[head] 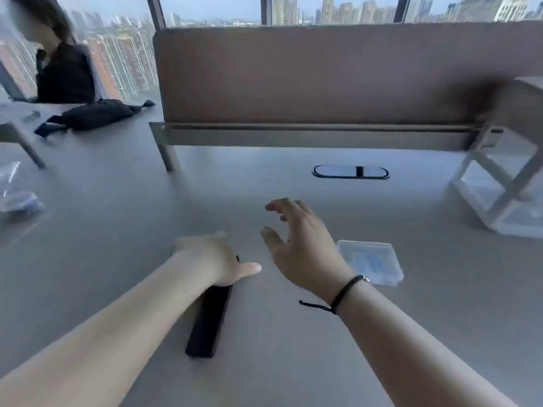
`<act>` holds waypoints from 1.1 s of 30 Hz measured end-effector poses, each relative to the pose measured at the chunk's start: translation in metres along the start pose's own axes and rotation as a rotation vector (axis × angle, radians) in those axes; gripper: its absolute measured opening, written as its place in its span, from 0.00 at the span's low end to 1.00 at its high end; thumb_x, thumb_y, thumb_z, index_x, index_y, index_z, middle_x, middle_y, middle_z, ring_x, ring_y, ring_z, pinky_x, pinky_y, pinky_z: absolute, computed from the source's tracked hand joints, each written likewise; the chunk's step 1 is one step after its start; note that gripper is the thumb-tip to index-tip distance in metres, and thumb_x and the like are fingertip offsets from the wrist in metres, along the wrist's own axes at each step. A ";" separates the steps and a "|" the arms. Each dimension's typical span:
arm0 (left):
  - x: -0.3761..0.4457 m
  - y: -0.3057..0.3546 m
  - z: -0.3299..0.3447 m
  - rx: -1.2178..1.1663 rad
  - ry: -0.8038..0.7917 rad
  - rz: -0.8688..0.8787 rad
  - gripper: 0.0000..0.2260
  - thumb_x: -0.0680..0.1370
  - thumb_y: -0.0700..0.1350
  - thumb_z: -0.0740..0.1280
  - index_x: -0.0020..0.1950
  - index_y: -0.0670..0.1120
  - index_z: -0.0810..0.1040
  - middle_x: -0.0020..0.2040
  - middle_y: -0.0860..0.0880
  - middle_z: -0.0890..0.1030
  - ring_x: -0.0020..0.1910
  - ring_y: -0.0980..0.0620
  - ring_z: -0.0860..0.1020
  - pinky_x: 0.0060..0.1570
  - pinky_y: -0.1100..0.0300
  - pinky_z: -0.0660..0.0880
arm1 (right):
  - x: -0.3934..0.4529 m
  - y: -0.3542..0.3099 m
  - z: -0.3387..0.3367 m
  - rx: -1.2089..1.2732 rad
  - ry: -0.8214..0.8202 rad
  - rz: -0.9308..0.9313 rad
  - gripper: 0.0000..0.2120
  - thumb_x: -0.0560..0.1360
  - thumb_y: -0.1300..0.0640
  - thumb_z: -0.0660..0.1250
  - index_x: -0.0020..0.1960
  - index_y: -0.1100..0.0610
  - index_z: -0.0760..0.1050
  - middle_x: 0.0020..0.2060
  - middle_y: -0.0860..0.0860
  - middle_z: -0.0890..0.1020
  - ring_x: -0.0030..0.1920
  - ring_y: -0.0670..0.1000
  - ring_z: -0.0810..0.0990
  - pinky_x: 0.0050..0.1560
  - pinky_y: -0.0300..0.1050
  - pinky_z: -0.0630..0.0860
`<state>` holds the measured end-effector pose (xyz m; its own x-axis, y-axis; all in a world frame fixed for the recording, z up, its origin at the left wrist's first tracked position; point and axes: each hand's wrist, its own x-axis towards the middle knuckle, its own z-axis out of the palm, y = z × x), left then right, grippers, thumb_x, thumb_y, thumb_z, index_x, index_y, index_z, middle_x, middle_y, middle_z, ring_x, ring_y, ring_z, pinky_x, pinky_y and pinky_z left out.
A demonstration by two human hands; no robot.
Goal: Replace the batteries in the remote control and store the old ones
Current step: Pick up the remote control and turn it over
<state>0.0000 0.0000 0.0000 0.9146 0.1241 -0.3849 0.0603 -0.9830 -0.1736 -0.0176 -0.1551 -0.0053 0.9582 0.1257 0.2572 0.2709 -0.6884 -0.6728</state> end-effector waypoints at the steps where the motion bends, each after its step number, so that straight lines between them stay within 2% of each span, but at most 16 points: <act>1: -0.001 0.000 0.009 0.015 0.076 0.010 0.40 0.70 0.76 0.52 0.69 0.48 0.69 0.53 0.51 0.77 0.56 0.44 0.79 0.56 0.50 0.75 | -0.010 0.003 0.012 0.009 0.018 -0.022 0.17 0.78 0.52 0.65 0.66 0.51 0.71 0.61 0.49 0.77 0.55 0.52 0.79 0.53 0.47 0.75; 4: -0.002 0.002 0.032 -0.069 0.314 0.063 0.27 0.76 0.64 0.58 0.61 0.44 0.72 0.41 0.50 0.74 0.48 0.43 0.80 0.48 0.51 0.77 | -0.039 0.011 0.039 0.017 0.076 -0.076 0.16 0.76 0.53 0.67 0.63 0.52 0.74 0.57 0.50 0.79 0.54 0.49 0.78 0.52 0.42 0.72; 6: -0.011 0.007 0.040 -0.126 0.361 0.103 0.19 0.77 0.57 0.61 0.60 0.44 0.68 0.38 0.49 0.72 0.43 0.44 0.77 0.42 0.53 0.74 | -0.057 0.013 0.047 0.050 0.065 -0.029 0.15 0.76 0.51 0.68 0.61 0.51 0.75 0.54 0.48 0.79 0.49 0.48 0.79 0.49 0.41 0.72; 8: -0.017 0.009 0.043 -0.216 0.370 0.150 0.19 0.77 0.54 0.62 0.61 0.44 0.65 0.40 0.48 0.74 0.42 0.44 0.76 0.43 0.52 0.75 | -0.070 0.012 0.042 0.082 0.064 0.002 0.12 0.77 0.50 0.68 0.59 0.51 0.76 0.49 0.47 0.80 0.43 0.47 0.79 0.47 0.41 0.73; 11: -0.017 0.012 0.041 -0.651 0.324 0.298 0.19 0.78 0.55 0.64 0.63 0.47 0.66 0.51 0.47 0.77 0.48 0.46 0.77 0.45 0.53 0.72 | -0.077 0.018 0.034 0.181 0.082 0.053 0.10 0.78 0.47 0.66 0.57 0.49 0.76 0.41 0.44 0.81 0.36 0.43 0.79 0.39 0.37 0.71; 13: -0.019 0.020 0.046 -1.043 0.302 0.344 0.19 0.78 0.58 0.64 0.63 0.49 0.68 0.53 0.48 0.77 0.48 0.50 0.79 0.44 0.54 0.72 | -0.079 0.025 0.030 0.320 0.077 0.122 0.15 0.76 0.42 0.67 0.60 0.47 0.74 0.41 0.47 0.83 0.34 0.46 0.82 0.39 0.40 0.76; 15: -0.022 0.029 0.053 -1.476 0.319 0.338 0.16 0.78 0.56 0.66 0.61 0.48 0.70 0.44 0.46 0.80 0.35 0.52 0.82 0.36 0.53 0.78 | -0.077 0.031 0.027 0.426 0.015 0.167 0.24 0.72 0.37 0.66 0.64 0.47 0.72 0.41 0.52 0.86 0.33 0.50 0.84 0.41 0.51 0.81; 16: -0.021 0.032 0.055 -1.631 0.357 0.333 0.15 0.79 0.54 0.67 0.60 0.47 0.71 0.40 0.45 0.80 0.31 0.51 0.81 0.34 0.51 0.79 | -0.076 0.033 0.024 0.467 -0.026 0.175 0.27 0.72 0.37 0.66 0.66 0.48 0.71 0.40 0.54 0.87 0.33 0.51 0.84 0.39 0.53 0.81; 19: -0.011 0.037 0.056 -1.842 0.445 0.364 0.12 0.80 0.52 0.65 0.58 0.46 0.72 0.35 0.43 0.80 0.31 0.46 0.79 0.35 0.50 0.75 | -0.071 0.035 0.020 0.586 -0.152 0.184 0.22 0.77 0.43 0.67 0.67 0.52 0.71 0.33 0.54 0.86 0.27 0.52 0.80 0.28 0.45 0.75; 22: -0.008 0.042 0.055 -2.103 0.434 0.364 0.08 0.83 0.48 0.60 0.57 0.44 0.70 0.33 0.40 0.79 0.29 0.44 0.76 0.32 0.51 0.75 | -0.067 0.035 0.018 0.525 -0.199 0.142 0.15 0.78 0.45 0.66 0.58 0.54 0.78 0.28 0.50 0.82 0.24 0.48 0.76 0.26 0.40 0.71; 24: -0.014 0.046 0.054 -2.178 0.375 0.363 0.08 0.84 0.47 0.58 0.59 0.44 0.70 0.34 0.40 0.79 0.27 0.45 0.76 0.28 0.54 0.75 | -0.066 0.036 0.021 0.479 -0.218 0.121 0.18 0.78 0.42 0.65 0.47 0.58 0.79 0.28 0.48 0.78 0.25 0.46 0.74 0.28 0.40 0.69; 26: -0.017 0.048 0.053 -2.191 0.315 0.384 0.11 0.84 0.48 0.57 0.62 0.43 0.70 0.36 0.40 0.80 0.28 0.46 0.77 0.26 0.56 0.75 | -0.067 0.036 0.023 0.432 -0.231 0.104 0.24 0.77 0.40 0.64 0.39 0.62 0.74 0.28 0.50 0.75 0.27 0.48 0.72 0.31 0.43 0.67; 27: -0.018 0.049 0.051 -2.201 0.289 0.378 0.12 0.84 0.48 0.58 0.63 0.43 0.71 0.37 0.40 0.81 0.28 0.47 0.77 0.27 0.56 0.75 | -0.067 0.036 0.023 0.428 -0.229 0.104 0.23 0.78 0.41 0.63 0.37 0.61 0.72 0.27 0.51 0.76 0.26 0.48 0.72 0.30 0.43 0.68; 29: -0.021 0.050 0.051 -2.188 0.212 0.371 0.16 0.83 0.51 0.59 0.64 0.43 0.73 0.40 0.41 0.82 0.31 0.46 0.78 0.29 0.54 0.77 | -0.067 0.034 0.021 0.472 -0.235 0.120 0.18 0.80 0.45 0.63 0.39 0.57 0.71 0.26 0.52 0.80 0.24 0.51 0.74 0.25 0.42 0.70; 31: -0.027 0.051 0.052 -2.131 0.072 0.418 0.21 0.82 0.55 0.59 0.63 0.39 0.75 0.42 0.41 0.82 0.34 0.45 0.80 0.31 0.54 0.78 | -0.067 0.031 0.018 0.515 -0.232 0.127 0.13 0.82 0.48 0.61 0.46 0.57 0.72 0.25 0.54 0.81 0.22 0.54 0.74 0.21 0.41 0.70; 33: -0.034 0.053 0.053 -2.074 -0.063 0.495 0.23 0.80 0.58 0.58 0.62 0.40 0.78 0.45 0.41 0.83 0.33 0.42 0.80 0.29 0.53 0.78 | -0.067 0.030 0.016 0.549 -0.216 0.131 0.10 0.83 0.49 0.59 0.46 0.54 0.71 0.24 0.54 0.80 0.20 0.54 0.74 0.19 0.40 0.69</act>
<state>-0.0494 -0.0488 -0.0445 0.9807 -0.1658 -0.1033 0.1616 0.3907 0.9062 -0.0721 -0.1722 -0.0538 0.9682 0.2468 0.0404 0.1029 -0.2456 -0.9639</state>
